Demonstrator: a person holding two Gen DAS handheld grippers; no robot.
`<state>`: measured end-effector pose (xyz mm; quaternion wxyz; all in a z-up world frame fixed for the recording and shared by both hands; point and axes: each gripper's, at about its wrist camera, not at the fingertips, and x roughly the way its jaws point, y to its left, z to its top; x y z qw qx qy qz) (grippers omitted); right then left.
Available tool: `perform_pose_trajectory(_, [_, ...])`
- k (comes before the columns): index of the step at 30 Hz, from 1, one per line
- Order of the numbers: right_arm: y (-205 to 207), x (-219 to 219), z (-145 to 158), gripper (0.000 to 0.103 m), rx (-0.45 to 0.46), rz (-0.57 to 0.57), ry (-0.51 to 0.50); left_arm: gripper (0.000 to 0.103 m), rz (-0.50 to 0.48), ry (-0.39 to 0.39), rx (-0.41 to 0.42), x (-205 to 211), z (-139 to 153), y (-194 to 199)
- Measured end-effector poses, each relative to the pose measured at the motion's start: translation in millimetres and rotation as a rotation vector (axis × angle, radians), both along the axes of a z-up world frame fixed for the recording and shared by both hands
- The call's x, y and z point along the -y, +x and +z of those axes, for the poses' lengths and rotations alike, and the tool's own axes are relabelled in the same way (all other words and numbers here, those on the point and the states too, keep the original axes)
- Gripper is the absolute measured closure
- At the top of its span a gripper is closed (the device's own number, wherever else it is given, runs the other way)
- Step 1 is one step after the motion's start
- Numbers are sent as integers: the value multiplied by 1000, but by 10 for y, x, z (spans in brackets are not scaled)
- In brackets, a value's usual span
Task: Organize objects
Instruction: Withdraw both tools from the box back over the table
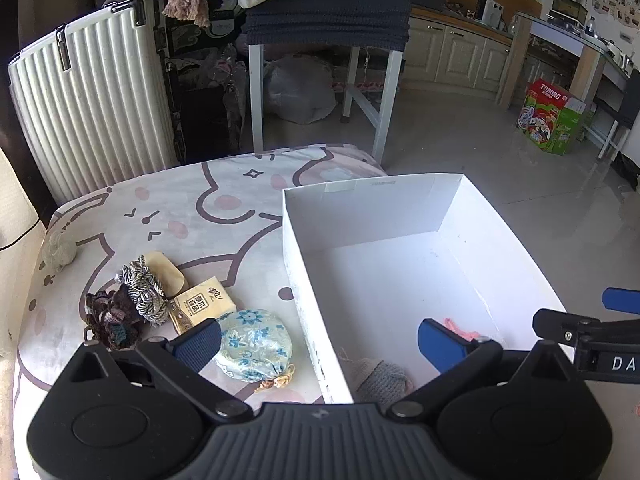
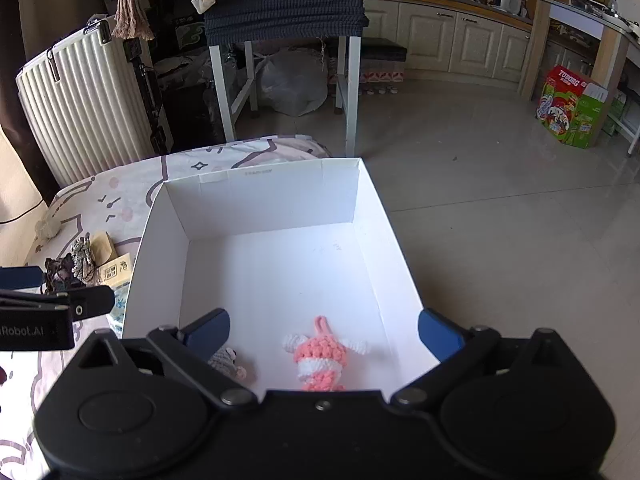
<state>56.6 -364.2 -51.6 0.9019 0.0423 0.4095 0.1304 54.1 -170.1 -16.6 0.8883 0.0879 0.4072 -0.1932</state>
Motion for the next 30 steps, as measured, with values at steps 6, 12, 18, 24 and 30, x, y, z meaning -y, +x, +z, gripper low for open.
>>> perform_pose_trajectory(6, [31, -93, 41, 1, 0, -9, 16, 0, 41, 6, 0, -177, 15, 31])
perform_pose_trajectory(12, [33, -321, 76, 1, 5, 16, 39, 0, 92, 3, 4, -430, 55, 61])
perform_pose_trajectory(18, [7, -606, 152, 1, 19, 70, 52, 0, 142, -9, 11, -691, 111, 87])
perform_pose_trajectory(24, [-22, -861, 227, 1, 30, 119, 67, 0, 174, -1, 27, -938, 156, 90])
perform_pose_trajectory(30, [-68, -1090, 280, 1, 41, 167, 74, 0, 220, 3, 31, -1227, 176, 108])
